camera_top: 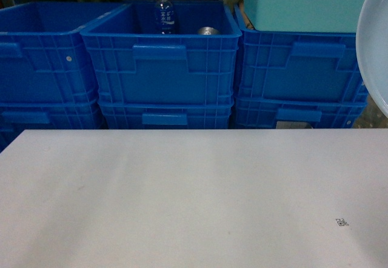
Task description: Place blue tray on left shelf second layer neatly
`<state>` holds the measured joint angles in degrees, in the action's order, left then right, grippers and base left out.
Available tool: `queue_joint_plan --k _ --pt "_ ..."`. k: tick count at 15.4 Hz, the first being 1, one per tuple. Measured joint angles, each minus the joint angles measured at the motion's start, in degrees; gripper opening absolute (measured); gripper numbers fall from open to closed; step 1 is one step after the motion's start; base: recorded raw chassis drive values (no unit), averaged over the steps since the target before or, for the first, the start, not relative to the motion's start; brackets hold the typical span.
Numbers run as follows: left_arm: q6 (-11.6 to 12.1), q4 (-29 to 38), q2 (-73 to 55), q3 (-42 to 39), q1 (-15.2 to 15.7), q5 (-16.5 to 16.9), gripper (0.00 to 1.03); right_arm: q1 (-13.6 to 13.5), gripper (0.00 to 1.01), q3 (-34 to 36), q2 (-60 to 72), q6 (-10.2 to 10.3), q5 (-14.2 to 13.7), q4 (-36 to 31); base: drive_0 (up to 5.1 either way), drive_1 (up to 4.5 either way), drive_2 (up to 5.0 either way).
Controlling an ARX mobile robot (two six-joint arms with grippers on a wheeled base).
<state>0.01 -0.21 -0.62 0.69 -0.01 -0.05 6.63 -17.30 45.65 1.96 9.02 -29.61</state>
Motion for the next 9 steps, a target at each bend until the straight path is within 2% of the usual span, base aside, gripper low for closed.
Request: queue_joint_plan --k 9 --pt "0.0 -0.02 0.0 0.0 0.04 0.0 0.98 -0.26 0.02 0.02 -0.02 0.0 0.11 -0.02 0.0 0.0 0.0"
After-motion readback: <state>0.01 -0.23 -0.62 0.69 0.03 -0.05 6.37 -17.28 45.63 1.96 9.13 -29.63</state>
